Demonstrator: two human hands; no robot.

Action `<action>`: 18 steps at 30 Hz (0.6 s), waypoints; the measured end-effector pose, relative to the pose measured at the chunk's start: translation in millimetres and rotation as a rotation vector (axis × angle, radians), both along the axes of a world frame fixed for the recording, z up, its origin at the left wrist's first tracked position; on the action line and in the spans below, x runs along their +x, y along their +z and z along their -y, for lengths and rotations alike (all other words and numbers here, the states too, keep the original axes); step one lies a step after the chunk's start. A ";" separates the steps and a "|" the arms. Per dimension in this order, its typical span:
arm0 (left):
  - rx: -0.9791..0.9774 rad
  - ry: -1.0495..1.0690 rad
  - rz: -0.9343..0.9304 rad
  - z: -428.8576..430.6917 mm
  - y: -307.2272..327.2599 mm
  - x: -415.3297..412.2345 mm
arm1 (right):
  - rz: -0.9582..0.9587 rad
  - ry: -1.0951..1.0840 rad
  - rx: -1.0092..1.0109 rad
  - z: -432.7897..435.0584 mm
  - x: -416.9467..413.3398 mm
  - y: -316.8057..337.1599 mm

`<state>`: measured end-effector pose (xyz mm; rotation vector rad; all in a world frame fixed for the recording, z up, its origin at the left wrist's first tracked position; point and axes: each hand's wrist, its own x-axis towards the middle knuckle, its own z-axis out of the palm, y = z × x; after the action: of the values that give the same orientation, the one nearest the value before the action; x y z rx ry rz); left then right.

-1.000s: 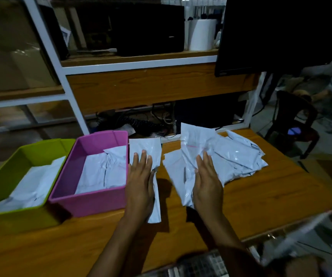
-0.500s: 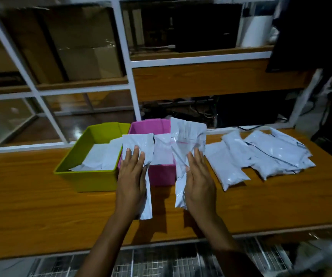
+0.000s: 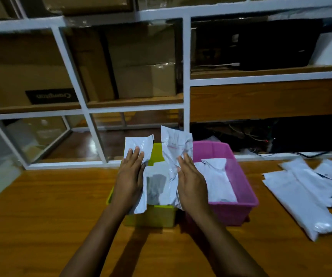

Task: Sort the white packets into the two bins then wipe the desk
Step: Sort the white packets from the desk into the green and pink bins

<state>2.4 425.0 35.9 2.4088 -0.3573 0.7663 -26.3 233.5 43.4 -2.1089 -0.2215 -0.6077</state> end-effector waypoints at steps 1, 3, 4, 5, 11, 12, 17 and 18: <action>-0.006 0.009 -0.017 -14.0 -4.0 13.0 | -0.049 0.015 -0.015 -13.0 12.5 -2.1; 0.008 0.027 -0.074 -35.3 -15.2 34.9 | -0.133 0.031 -0.071 -35.9 33.8 -8.4; 0.045 0.032 -0.104 -43.0 -22.6 46.1 | -0.164 0.031 -0.100 -46.2 43.4 -11.9; 0.100 0.027 -0.129 -48.4 -29.0 56.8 | -0.195 0.030 -0.128 -55.9 52.6 -14.2; 0.411 0.033 -0.320 -46.1 -60.6 124.4 | -0.388 -0.033 -0.439 -93.1 111.0 -27.3; 0.479 0.048 -0.350 -44.3 -66.1 132.6 | -0.416 -0.045 -0.475 -95.1 118.1 -28.9; 0.690 -0.003 -0.592 -42.0 -94.3 145.2 | -0.603 0.003 -0.775 -94.6 137.0 -54.3; 0.664 -0.019 -0.691 -39.3 -101.3 147.1 | -0.659 0.006 -0.806 -95.0 138.3 -56.5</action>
<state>149.5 464.3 -65.4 3.0734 -0.3805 -0.2824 112.0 328.5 -13.1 -2.9440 -0.0983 0.2704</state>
